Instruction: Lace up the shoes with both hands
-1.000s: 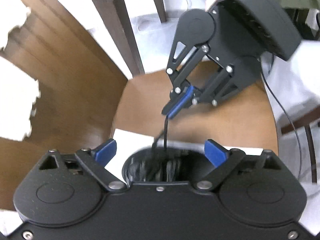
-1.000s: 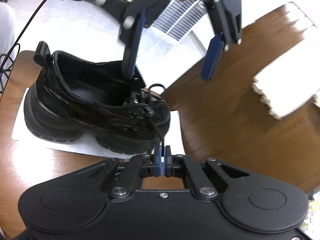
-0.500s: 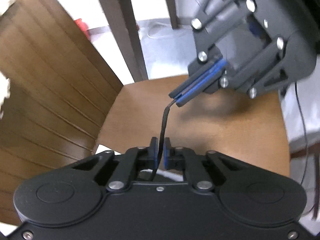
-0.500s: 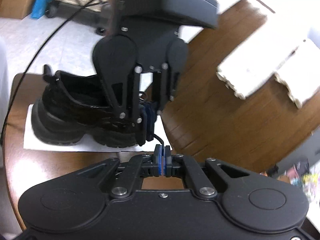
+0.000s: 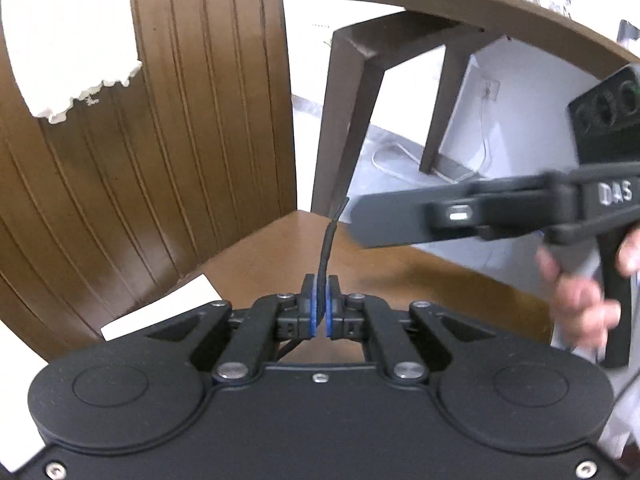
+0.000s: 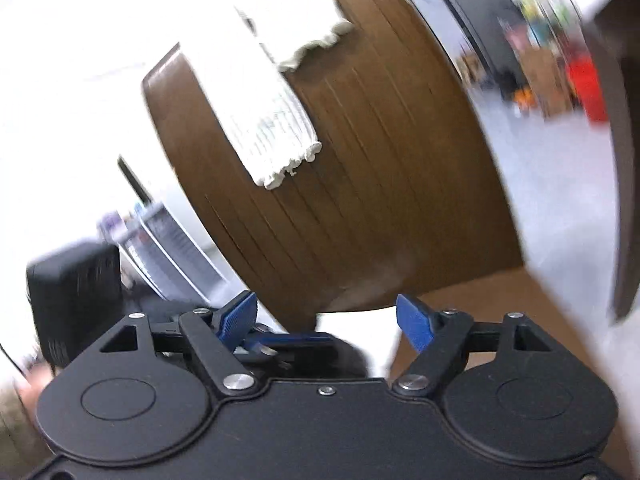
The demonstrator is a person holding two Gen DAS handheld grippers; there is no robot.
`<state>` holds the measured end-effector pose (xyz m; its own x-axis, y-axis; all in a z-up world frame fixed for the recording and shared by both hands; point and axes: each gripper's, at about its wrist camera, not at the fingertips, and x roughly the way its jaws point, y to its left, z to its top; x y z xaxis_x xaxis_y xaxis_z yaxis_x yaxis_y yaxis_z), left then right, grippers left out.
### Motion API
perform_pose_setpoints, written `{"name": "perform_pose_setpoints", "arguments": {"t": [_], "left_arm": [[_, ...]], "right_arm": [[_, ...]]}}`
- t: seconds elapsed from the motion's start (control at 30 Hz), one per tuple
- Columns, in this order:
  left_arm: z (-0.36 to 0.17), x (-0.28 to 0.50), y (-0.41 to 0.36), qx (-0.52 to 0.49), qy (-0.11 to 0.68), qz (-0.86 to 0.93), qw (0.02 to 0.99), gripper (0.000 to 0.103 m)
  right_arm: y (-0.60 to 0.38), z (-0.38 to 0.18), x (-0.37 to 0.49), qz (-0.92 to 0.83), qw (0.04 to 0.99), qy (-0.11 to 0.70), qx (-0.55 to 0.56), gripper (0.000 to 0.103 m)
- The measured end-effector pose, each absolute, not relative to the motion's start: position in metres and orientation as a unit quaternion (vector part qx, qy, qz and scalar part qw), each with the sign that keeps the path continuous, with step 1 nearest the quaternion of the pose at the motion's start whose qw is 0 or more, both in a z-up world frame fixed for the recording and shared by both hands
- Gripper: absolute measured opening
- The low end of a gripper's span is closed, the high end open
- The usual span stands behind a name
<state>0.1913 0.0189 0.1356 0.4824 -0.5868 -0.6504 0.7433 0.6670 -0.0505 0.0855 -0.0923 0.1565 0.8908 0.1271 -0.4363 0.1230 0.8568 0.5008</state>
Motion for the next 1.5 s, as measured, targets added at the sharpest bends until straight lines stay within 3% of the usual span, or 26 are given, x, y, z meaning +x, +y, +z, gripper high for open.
{"name": "perform_pose_setpoints", "arguments": {"t": [0.03, 0.13, 0.2, 0.27, 0.33, 0.37, 0.43, 0.53, 0.6, 0.7, 0.93, 1.13, 1.37, 1.5], "left_arm": [[0.135, 0.190, 0.020, 0.116, 0.321, -0.390, 0.855, 0.004], [0.134, 0.187, 0.021, 0.122, 0.314, -0.391, 0.857, 0.005], [0.129, 0.187, 0.021, 0.119, 0.314, -0.387, 0.858, 0.005], [0.124, 0.187, 0.022, 0.111, 0.316, -0.384, 0.860, 0.007], [0.118, 0.187, 0.021, 0.109, 0.318, -0.359, 0.871, 0.033], [0.117, 0.185, 0.021, 0.114, 0.318, -0.340, 0.878, 0.037], [0.116, 0.180, 0.024, 0.120, 0.315, -0.304, 0.891, 0.066], [0.135, 0.164, 0.051, 0.099, 0.293, -0.256, 0.916, 0.087], [0.148, 0.154, 0.080, 0.063, 0.284, -0.189, 0.938, 0.093], [0.145, 0.150, 0.133, -0.032, 0.339, -0.069, 0.938, 0.093], [0.092, 0.171, 0.171, -0.282, 0.470, 0.001, 0.836, 0.093], [0.089, 0.204, 0.169, -0.365, 0.490, 0.060, 0.789, 0.093], [0.050, 0.214, 0.182, -0.506, 0.498, 0.114, 0.695, 0.089], [0.039, 0.211, 0.178, -0.543, 0.487, 0.086, 0.679, 0.044]], "right_arm": [[-0.092, 0.153, 0.090, 0.003, 0.929, 0.236, 0.286, 0.057], [-0.084, 0.141, 0.102, -0.013, 0.922, 0.256, 0.289, 0.033], [-0.083, 0.135, 0.104, -0.028, 0.921, 0.263, 0.288, 0.004], [-0.085, 0.131, 0.103, -0.039, 0.917, 0.268, 0.292, 0.004], [-0.083, 0.130, 0.099, -0.052, 0.922, 0.266, 0.277, 0.003], [-0.083, 0.132, 0.099, -0.058, 0.924, 0.266, 0.269, 0.003], [-0.086, 0.136, 0.100, -0.071, 0.929, 0.267, 0.247, 0.003], [-0.100, 0.152, 0.098, -0.099, 0.938, 0.269, 0.194, 0.003], [-0.110, 0.165, 0.092, -0.107, 0.943, 0.267, 0.170, 0.003], [-0.115, 0.178, 0.088, -0.111, 0.948, 0.260, 0.143, 0.003], [-0.095, 0.181, 0.087, -0.093, 0.950, 0.279, 0.101, 0.003], [-0.076, 0.168, 0.092, -0.075, 0.946, 0.302, 0.092, 0.003], [-0.072, 0.157, 0.087, -0.069, 0.941, 0.318, 0.092, 0.003], [-0.074, 0.156, 0.085, -0.070, 0.940, 0.320, 0.092, 0.003]]}}
